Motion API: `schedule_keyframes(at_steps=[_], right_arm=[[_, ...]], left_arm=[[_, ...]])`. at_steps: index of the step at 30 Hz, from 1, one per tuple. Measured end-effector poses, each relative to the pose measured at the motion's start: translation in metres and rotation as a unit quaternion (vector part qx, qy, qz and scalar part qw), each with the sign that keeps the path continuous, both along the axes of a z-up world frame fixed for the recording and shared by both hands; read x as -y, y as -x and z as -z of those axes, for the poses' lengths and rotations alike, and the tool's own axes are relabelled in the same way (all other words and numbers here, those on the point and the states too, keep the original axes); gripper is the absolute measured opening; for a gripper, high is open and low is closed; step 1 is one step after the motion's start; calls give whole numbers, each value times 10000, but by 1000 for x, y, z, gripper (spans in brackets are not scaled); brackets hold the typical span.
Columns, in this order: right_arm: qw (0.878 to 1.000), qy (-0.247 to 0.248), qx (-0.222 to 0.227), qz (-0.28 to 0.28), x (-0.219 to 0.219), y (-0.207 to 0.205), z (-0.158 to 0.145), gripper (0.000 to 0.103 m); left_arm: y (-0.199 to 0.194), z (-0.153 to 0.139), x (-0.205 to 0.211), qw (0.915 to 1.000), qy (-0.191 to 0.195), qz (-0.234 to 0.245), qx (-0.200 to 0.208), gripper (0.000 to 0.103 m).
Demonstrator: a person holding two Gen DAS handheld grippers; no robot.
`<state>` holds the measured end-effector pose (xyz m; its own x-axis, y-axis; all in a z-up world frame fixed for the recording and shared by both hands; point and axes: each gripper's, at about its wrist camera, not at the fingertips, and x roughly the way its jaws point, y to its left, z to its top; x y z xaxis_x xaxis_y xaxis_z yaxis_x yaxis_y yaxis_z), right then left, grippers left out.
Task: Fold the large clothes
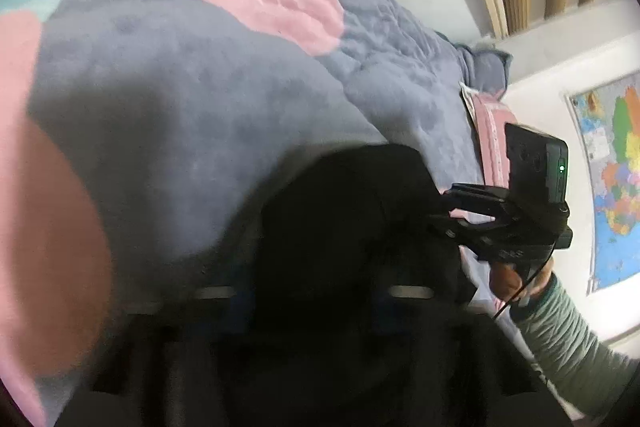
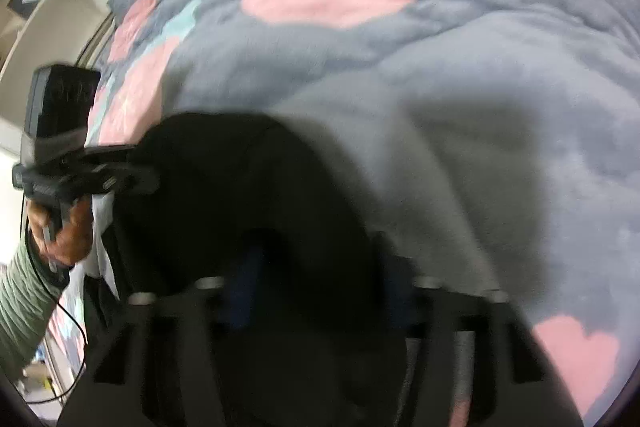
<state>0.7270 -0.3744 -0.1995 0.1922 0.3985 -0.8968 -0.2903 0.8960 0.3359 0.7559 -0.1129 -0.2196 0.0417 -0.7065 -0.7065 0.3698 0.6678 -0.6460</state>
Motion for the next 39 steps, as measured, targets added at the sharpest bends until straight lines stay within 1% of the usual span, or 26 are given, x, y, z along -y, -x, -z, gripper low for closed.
schedule_keyframes(at_steps=[2, 4, 5, 8, 10, 11, 13, 16, 18, 21, 24, 27, 29, 30, 33, 35, 36, 38, 39], right_arm=[[9996, 90, 230, -159, -10, 11, -7, 13], [9981, 117, 554, -253, -15, 31, -33, 12], [9975, 122, 640, -264, -17, 39, -41, 11], [9928, 246, 1114, -360, -24, 85, -85, 11], [9897, 349, 1334, -381, -30, 115, -107, 11], [9882, 413, 1427, -380, -35, 129, -116, 11], [9848, 551, 1602, -389, -44, 157, -132, 10], [9803, 727, 1796, -375, -53, 204, -153, 10], [9782, 753, 1902, -366, -57, 239, -166, 10], [9761, 802, 1988, -371, -63, 289, -178, 10], [9747, 910, 2002, -409, -72, 340, -176, 10], [9727, 1067, 2020, -399, -81, 387, -168, 10], [9718, 1182, 1997, -414, -87, 411, -157, 10], [9720, 1269, 1928, -442, -91, 425, -147, 11], [9767, 1314, 1635, -452, -97, 449, -119, 13], [9814, 1300, 1364, -369, -97, 461, -99, 19], [9830, 1276, 1272, -346, -95, 466, -93, 20], [9858, 1285, 1055, -254, -90, 475, -84, 32], [9859, 1341, 979, -204, -86, 479, -82, 34]], left_arm=[[15, -13, 1, 9994, 10, 101, 337, 16], [32, -33, 0, 9981, 44, 146, 593, 14], [40, -44, -2, 9974, 54, 158, 698, 14], [74, -82, -8, 9936, 93, 249, 1096, 14], [103, -107, -12, 9905, 82, 291, 1343, 14], [118, -119, -14, 9886, 49, 318, 1469, 14], [152, -141, -15, 9839, -153, 351, 1744, 14], [199, -161, -17, 9788, -350, 358, 1986, 14], [230, -171, -21, 9766, -400, 328, 2086, 14], [277, -180, -29, 9752, -405, 317, 2152, 14], [321, -179, -34, 9761, -489, 352, 2090, 14], [361, -170, -40, 9791, -434, 391, 1946, 14], [389, -158, -43, 9807, -477, 415, 1849, 14], [399, -150, -43, 9815, -542, 423, 1788, 15], [427, -115, -43, 9855, -736, 440, 1466, 16], [441, -86, -46, 9892, -873, 363, 1117, 17], [445, -76, -48, 9900, -942, 309, 1000, 17], [454, -64, -54, 9919, -928, 189, 851, 17], [456, -64, -57, 9931, -876, 141, 769, 17]])
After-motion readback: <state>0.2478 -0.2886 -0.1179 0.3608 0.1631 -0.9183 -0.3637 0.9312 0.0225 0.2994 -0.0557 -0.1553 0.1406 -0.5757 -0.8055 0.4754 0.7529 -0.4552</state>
